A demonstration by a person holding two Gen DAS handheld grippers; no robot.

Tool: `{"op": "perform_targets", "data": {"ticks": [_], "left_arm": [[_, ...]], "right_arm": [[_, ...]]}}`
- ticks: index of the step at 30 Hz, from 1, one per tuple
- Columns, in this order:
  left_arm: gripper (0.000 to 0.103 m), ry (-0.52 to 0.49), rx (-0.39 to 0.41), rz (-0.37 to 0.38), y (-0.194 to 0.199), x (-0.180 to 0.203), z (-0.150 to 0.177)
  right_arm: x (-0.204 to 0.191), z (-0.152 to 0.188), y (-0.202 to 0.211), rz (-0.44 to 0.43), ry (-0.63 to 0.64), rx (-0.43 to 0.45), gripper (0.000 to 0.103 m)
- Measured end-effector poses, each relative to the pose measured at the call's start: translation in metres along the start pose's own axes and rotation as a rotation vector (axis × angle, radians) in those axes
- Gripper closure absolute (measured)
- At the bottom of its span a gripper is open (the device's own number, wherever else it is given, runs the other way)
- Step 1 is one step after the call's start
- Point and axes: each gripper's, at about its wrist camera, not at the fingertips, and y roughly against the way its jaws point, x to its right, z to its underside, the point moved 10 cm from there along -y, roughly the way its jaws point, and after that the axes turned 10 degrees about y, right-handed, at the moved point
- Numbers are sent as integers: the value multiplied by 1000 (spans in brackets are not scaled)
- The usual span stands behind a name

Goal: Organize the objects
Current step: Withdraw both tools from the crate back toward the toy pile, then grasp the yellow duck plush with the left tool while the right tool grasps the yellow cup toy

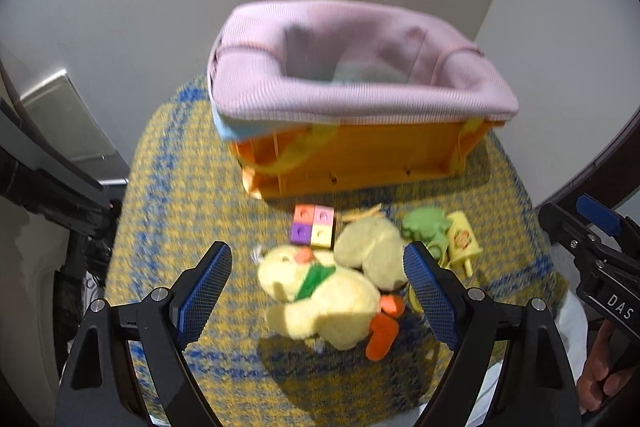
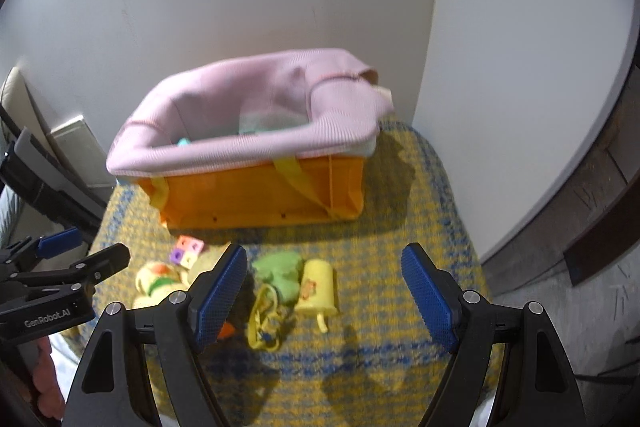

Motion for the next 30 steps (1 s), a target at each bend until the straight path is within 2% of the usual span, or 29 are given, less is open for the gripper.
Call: {"op": "perform_targets", "data": {"ticks": [14,28,30], "left_arm": [[15,-16,-102,17,-45,2,46],[15,-4,-201,30,-86,2,69],[20,-2,-203,39,-88,2,71]], "right_arm": [[-1,47,-24,-1,-14,-70,23],[4,64,-44,-4,-35,-124,23],[4,65,-45,-4,-36,-127,23]]}}
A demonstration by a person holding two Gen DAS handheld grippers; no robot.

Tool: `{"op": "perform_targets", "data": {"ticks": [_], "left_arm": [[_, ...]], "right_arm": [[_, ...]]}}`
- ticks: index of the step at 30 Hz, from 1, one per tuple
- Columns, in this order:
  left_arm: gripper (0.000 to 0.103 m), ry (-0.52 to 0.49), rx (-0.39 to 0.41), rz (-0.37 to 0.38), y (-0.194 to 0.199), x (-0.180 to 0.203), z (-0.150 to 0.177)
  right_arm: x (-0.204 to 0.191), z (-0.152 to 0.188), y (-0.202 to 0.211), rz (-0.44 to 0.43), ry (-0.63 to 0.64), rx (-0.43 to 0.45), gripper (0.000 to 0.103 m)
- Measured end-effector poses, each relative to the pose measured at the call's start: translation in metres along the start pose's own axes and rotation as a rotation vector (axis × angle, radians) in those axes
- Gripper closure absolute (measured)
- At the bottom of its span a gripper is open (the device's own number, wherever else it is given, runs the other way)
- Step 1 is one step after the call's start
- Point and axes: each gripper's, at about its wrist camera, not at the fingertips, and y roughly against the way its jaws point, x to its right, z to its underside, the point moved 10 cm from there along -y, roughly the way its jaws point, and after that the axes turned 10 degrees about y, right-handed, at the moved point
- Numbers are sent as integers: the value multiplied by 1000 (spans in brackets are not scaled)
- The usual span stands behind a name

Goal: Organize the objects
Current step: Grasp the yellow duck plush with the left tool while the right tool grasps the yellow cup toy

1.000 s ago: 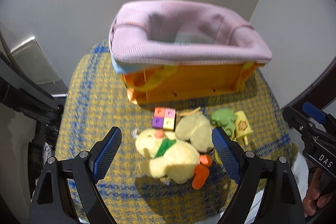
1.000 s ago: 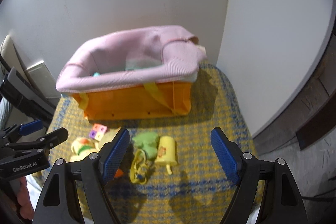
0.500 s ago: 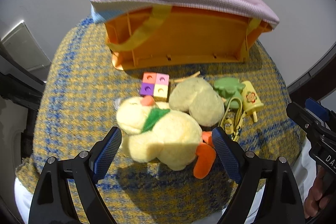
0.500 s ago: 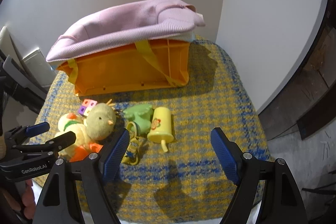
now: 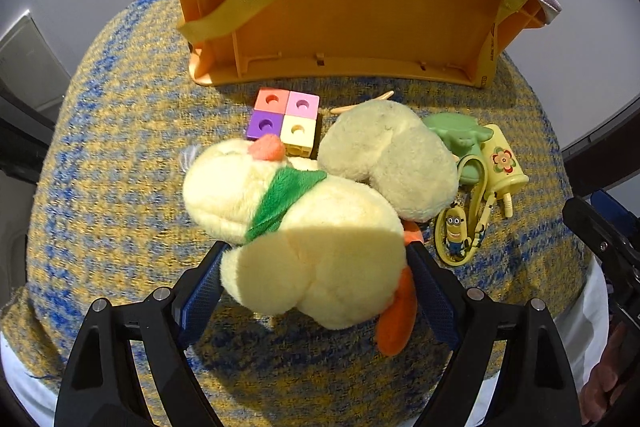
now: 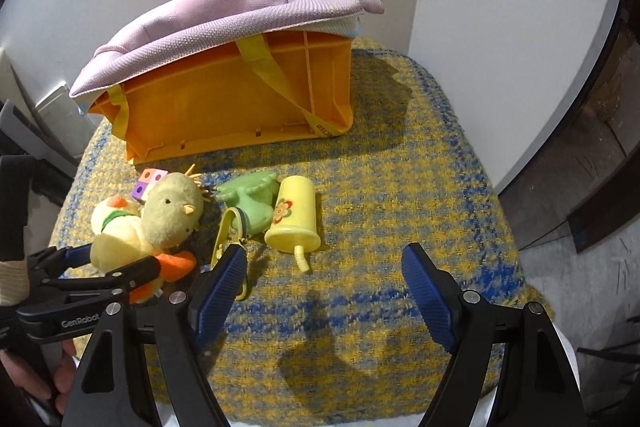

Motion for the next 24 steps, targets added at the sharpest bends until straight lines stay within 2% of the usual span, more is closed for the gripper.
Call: {"op": "perform_targets", "data": {"ticks": [3,10,11,24], "left_arm": [[33,-11,-7,24,-2,5,2],[46,-30,15,19,8,8,5],[50,-29,17,20,10,7,6],[53,0,68,7,35,-20,2]], "right_arm": [[1,1,-1,0,-2,-4,23],[1,1,1,8,-3,-2,23],[1,0,2,8,-2,0,23],[-15,-4,-6,2,20,1,23]]}}
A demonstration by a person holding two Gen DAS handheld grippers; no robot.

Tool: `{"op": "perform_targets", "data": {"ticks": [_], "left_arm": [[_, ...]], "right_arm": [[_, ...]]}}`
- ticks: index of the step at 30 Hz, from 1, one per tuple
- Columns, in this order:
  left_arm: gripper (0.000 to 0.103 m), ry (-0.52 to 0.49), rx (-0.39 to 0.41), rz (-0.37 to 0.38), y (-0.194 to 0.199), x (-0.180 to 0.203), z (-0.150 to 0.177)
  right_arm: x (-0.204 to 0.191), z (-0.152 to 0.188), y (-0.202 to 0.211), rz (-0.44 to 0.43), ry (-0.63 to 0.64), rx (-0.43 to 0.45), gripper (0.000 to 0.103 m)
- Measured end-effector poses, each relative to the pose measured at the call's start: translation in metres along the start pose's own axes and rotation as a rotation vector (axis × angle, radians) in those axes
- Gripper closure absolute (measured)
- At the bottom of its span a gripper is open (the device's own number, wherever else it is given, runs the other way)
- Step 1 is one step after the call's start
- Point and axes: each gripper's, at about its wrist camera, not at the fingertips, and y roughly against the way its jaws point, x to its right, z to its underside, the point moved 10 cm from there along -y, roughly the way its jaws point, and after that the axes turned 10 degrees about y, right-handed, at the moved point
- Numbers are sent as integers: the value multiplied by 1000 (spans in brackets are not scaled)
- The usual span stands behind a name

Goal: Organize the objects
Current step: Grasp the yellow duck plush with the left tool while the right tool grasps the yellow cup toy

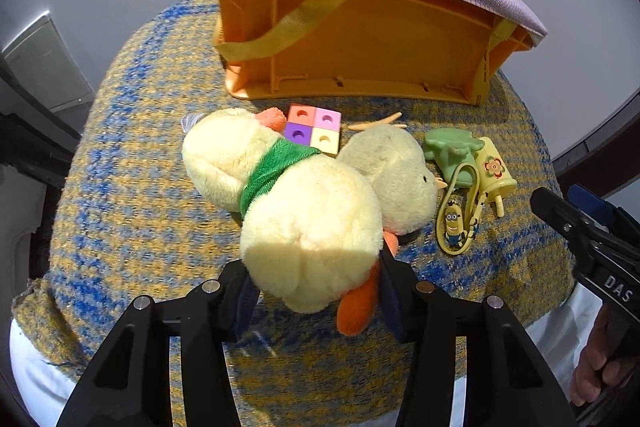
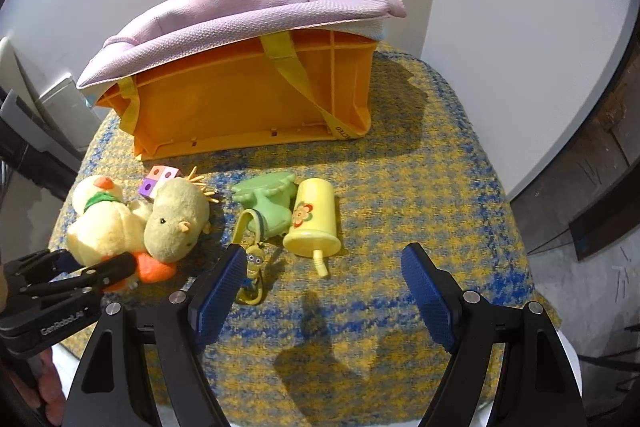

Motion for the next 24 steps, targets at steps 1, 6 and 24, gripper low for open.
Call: {"op": "perform_targets", "data": {"ticks": [1,6,24], "left_arm": [[53,1,8,-1,2,-1,-1],[54,5,64,-12,12,-5,-13],[54,-2,70,-33,-3,-5,-30]], "right_arm": [[0,0,-2,1,-2,-2,23],[2,-3,-9,8,-19,-13,23],[-5,0,-69,-32,-69,-135,48]]}}
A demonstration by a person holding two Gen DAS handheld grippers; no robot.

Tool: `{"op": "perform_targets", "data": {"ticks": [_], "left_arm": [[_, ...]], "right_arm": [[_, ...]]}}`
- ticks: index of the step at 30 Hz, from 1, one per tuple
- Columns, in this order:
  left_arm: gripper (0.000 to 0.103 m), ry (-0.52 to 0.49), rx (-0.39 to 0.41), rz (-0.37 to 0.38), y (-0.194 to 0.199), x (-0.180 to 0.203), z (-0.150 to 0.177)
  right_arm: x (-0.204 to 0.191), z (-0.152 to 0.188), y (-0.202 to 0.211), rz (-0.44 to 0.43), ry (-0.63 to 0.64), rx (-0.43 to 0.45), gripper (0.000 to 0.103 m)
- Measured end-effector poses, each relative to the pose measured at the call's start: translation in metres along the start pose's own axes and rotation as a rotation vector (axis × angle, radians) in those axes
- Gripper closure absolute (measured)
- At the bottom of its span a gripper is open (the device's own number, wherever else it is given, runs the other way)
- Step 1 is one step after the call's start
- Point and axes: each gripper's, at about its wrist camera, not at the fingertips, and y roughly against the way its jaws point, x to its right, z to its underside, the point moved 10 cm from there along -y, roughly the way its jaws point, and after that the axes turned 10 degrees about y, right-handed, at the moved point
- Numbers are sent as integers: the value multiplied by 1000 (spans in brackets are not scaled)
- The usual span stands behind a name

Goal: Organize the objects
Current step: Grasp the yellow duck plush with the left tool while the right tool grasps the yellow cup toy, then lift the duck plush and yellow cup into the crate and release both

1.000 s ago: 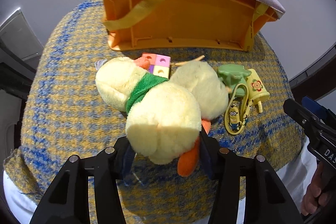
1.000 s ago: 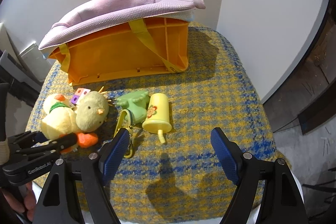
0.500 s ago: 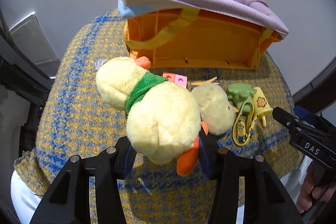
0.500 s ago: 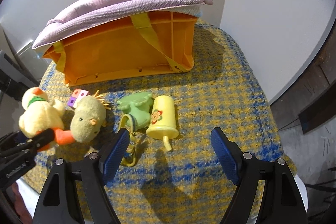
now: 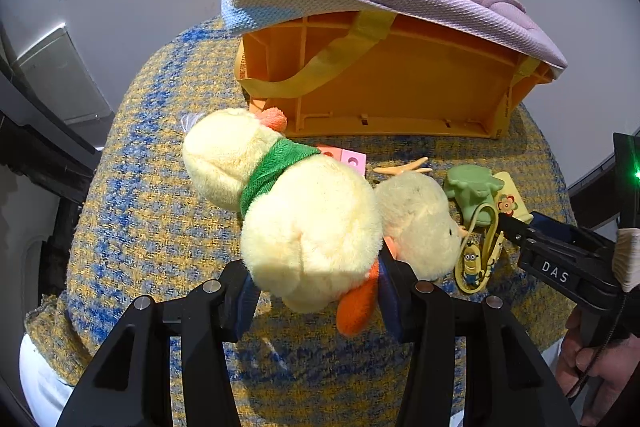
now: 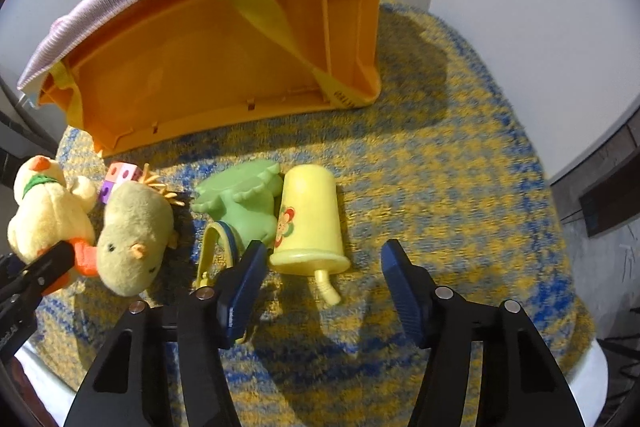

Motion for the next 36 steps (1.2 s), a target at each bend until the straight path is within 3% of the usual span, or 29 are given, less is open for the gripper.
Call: {"op": "perform_targets", "data": {"ticks": [3,11,24,36], "left_arm": [[54,4,-2,1,-1,-2,-1],[54,0,19,11,9,2,-4],[54,-33,106,43,67,12,-14],[53,-87,197,81,110,36,-65]], "right_arm": [[-3,0,-5,-23,-4,-10,60],[-3,-5,14,-7,-2,37,60],[1,-21,76,-9,-1,149,60],[-2,-59,135,-13,31,256,60]]}}
